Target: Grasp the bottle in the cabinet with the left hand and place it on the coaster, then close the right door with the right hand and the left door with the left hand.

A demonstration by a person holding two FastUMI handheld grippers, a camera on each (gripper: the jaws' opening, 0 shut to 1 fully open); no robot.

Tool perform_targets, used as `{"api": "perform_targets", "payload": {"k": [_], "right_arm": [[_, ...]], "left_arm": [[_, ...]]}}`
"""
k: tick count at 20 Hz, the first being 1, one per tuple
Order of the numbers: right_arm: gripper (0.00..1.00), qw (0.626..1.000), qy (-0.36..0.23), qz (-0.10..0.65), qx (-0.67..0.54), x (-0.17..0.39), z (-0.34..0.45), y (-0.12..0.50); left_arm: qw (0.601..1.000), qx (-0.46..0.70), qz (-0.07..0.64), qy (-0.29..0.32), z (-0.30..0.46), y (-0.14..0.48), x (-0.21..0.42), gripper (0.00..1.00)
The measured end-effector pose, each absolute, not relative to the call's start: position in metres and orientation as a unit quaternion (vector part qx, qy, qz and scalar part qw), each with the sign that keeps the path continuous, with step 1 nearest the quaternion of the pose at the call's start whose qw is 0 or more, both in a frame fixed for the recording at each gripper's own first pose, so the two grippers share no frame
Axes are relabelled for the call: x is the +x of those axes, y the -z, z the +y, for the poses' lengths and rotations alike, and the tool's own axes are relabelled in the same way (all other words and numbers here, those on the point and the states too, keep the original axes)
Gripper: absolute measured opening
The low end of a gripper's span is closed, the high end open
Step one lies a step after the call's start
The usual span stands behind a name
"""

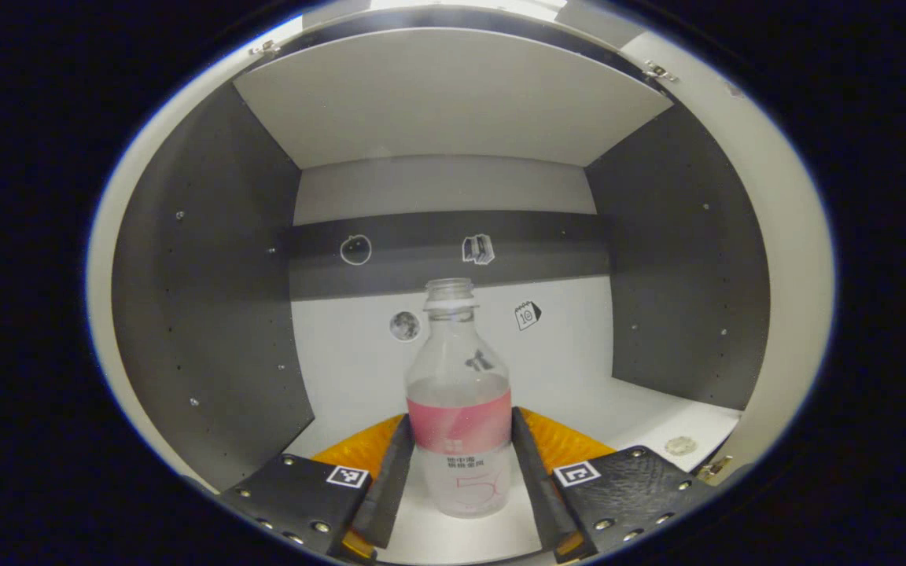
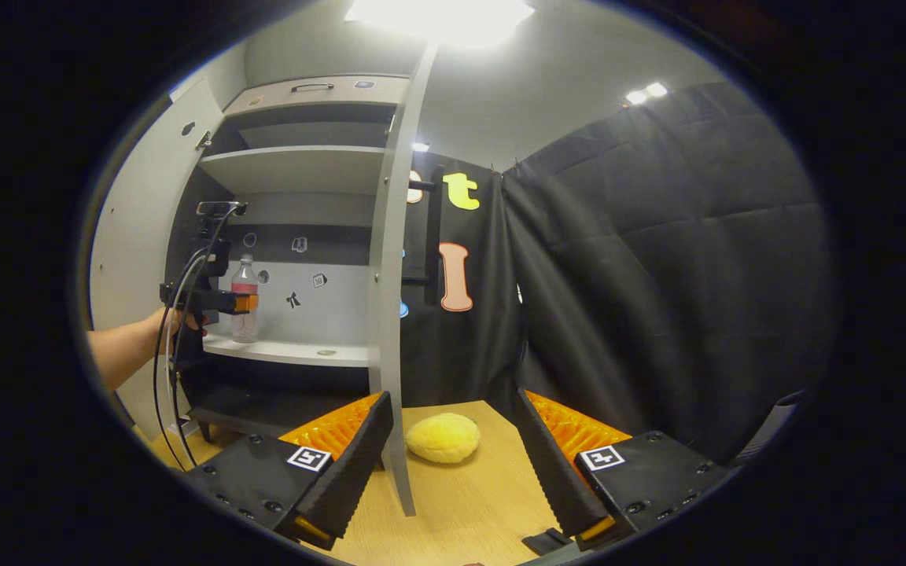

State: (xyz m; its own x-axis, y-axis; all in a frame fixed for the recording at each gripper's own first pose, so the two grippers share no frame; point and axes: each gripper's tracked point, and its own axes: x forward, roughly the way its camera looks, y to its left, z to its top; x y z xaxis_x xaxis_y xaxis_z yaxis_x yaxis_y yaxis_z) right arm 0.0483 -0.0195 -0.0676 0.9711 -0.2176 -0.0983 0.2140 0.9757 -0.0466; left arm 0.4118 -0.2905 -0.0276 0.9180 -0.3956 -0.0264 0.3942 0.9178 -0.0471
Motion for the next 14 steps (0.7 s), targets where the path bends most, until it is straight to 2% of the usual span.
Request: {"api": "perform_targets", "payload": {"k": [1,2,3,14], "right_arm": [[0.99,0.993,0.106,0.051,-0.018,0.048,-0.020,0.067],[0.99,0.993,0.103,0.050,-0.018,0.047,-0.021,0.066],[0.99,0.994,0.100,0.049,-0.018,0.046,-0.022,0.065],[0.99,0.998,0.050,0.049,-0.003,0.017,-0.032,0.057]], "left_arm": [[0.979,-0.015,0.018,0.201,-0.289,0.027,0.410,0.63],[0.980,-0.012,0.021,0.197,-0.287,0.026,0.408,0.77],[0.980,-0.015,0.021,0.195,-0.286,0.024,0.405,0.70],[0.983,-0.045,-0.002,0.177,-0.250,0.008,0.310,0.70]]}}
